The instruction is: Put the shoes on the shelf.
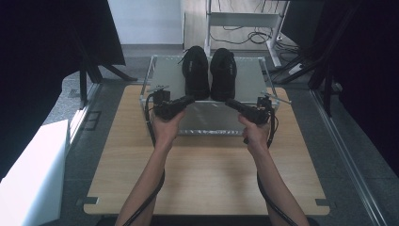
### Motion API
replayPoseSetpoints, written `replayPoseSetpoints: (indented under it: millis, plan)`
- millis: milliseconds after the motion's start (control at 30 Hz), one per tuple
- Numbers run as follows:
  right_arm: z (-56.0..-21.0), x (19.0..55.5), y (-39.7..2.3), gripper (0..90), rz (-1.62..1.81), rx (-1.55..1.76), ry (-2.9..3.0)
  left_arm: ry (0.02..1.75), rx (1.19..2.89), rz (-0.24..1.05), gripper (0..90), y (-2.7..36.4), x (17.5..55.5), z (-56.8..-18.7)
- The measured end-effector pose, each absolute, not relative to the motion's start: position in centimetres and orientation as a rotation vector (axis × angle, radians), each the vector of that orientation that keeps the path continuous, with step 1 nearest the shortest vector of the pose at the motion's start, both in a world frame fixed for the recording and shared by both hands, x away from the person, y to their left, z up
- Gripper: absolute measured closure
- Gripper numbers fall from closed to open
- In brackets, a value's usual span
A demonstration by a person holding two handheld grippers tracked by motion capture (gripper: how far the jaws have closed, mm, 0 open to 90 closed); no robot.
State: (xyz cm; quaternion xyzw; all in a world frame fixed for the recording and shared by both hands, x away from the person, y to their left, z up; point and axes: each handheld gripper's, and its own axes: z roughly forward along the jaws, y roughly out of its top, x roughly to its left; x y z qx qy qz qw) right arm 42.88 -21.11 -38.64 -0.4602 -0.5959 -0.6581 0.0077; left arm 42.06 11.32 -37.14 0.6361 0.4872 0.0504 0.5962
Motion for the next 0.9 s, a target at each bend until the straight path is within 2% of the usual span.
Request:
replayPoseSetpoints:
  millis: [100, 367, 667, 900]
  plan:
    - [-38.8, 42.3, -21.4, 61.4, -2.058, -1.403, -1.9, 1.115, 1.508, 0.14, 57.7, 11.5, 41.4, -37.4]
    - [-39.3, 40.9, -22.0, 48.3, -2.056, -1.337, -2.045, 1.087, 1.579, 0.204, 37.5, 12.0, 39.8, -38.6]
    - [-40.0, 39.8, -22.3, 38.1, -2.021, -1.353, -2.156, 1.102, 1.624, 0.281, 19.9, 12.1, 38.1, -39.3]
    - [-40.1, 39.0, -22.5, 29.2, -2.002, -1.339, -2.218, 1.109, 1.634, 0.303, 13.9, 12.5, 36.8, -39.6]
